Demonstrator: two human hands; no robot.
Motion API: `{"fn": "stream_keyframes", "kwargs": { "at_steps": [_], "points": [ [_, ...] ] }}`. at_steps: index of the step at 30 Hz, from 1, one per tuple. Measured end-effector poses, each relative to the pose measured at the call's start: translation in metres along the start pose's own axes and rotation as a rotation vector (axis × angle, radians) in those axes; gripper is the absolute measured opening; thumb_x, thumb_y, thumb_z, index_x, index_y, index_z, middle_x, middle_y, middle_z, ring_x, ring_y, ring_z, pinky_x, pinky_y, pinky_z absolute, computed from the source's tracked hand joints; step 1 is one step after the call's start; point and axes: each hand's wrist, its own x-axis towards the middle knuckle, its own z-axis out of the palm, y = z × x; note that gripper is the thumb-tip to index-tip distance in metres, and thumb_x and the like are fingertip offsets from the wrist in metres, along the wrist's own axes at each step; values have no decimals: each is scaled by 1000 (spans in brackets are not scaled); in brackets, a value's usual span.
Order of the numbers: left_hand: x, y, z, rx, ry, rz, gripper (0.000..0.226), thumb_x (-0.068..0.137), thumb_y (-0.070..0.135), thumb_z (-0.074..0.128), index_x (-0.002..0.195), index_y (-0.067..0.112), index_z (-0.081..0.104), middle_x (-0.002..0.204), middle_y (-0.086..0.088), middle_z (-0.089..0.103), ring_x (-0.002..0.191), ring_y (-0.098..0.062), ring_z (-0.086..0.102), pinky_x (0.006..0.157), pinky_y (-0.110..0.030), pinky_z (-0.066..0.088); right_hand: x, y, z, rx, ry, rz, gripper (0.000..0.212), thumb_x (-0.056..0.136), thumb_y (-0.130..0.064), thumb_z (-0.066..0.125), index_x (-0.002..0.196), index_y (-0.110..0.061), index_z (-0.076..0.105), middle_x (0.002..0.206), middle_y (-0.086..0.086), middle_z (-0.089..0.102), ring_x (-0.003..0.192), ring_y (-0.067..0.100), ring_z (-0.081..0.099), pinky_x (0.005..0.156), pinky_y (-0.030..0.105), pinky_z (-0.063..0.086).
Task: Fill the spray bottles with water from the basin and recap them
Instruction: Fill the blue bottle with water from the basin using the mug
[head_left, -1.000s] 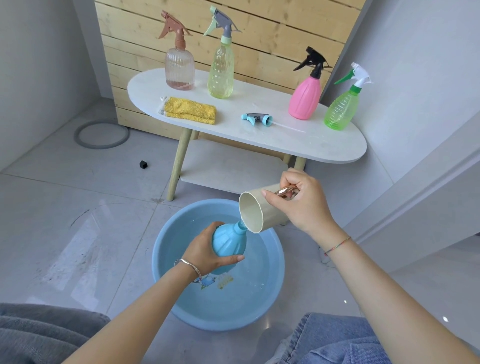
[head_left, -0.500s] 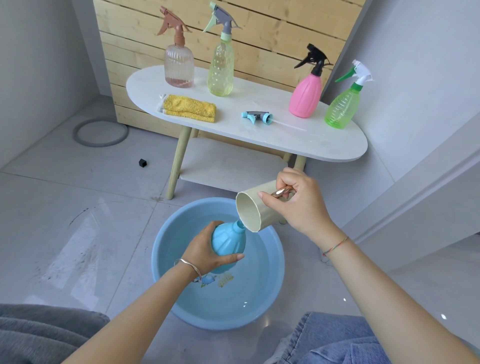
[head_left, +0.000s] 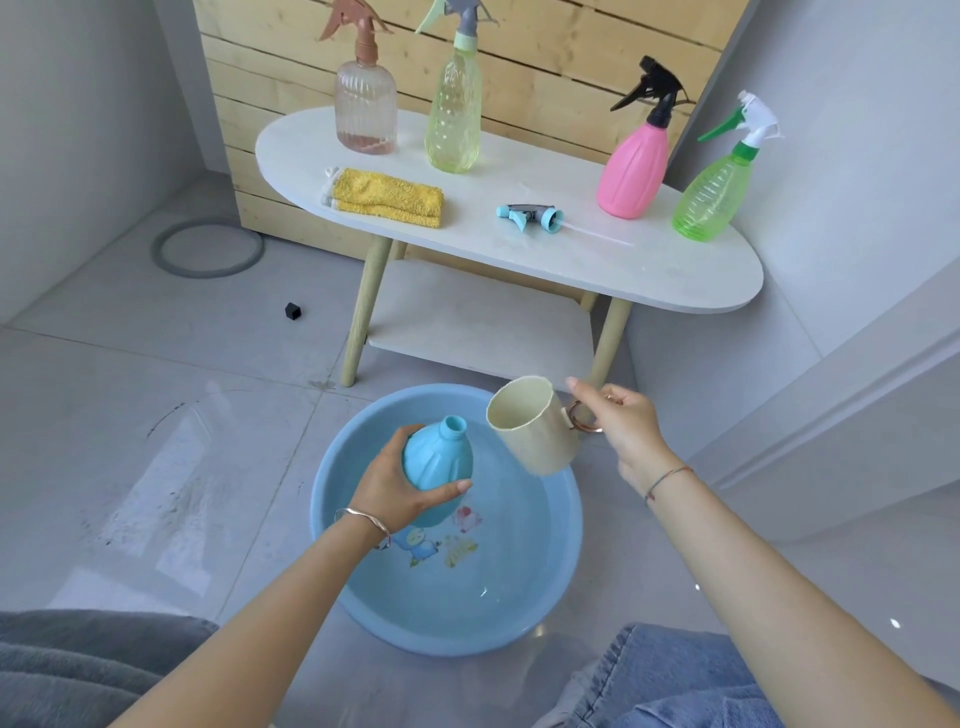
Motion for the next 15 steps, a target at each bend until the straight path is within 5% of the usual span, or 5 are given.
{"fn": "stream_keyframes", "kwargs": {
  "at_steps": [5, 7, 11, 15],
  "points": [
    [5, -8, -7, -17, 55, -27, 74, 59, 49, 86, 121, 33, 48, 106, 14, 61, 96, -5, 60, 73, -16, 46, -3, 70, 35, -245, -79, 89, 50, 79, -31, 75, 51, -17, 35, 45, -6, 36, 52, 13, 29, 45, 22, 23],
    [5, -12, -9, -15, 70, -30, 73, 59, 48, 86, 119, 33, 48, 106, 15, 61, 96, -2, 59, 73, -14, 45, -7, 97, 50, -401, -179, 69, 47, 77, -32, 73, 51, -14, 38, 48, 1, 43, 54, 16, 33, 50, 27, 24],
    [6, -15, -10, -43, 100, -46, 70, 59, 45, 87, 114, 33, 46, 105, 16, 59, 95, 0, 58, 72, -10, 43, -12, 128, 66, -675, -284, -40, 58, 81, -37, 69, 51, -17, 23, 51, 2, 21, 54, 18, 20, 52, 35, 15],
    [7, -18, -11, -23, 112, -51, 67, 63, 38, 86, 115, 33, 45, 105, 17, 56, 94, 2, 56, 69, -8, 41, -11, 147, 70, -769, -321, -46, 58, 86, -39, 64, 53, -19, 20, 53, 0, 20, 52, 17, 21, 50, 33, 17]
  ]
}}
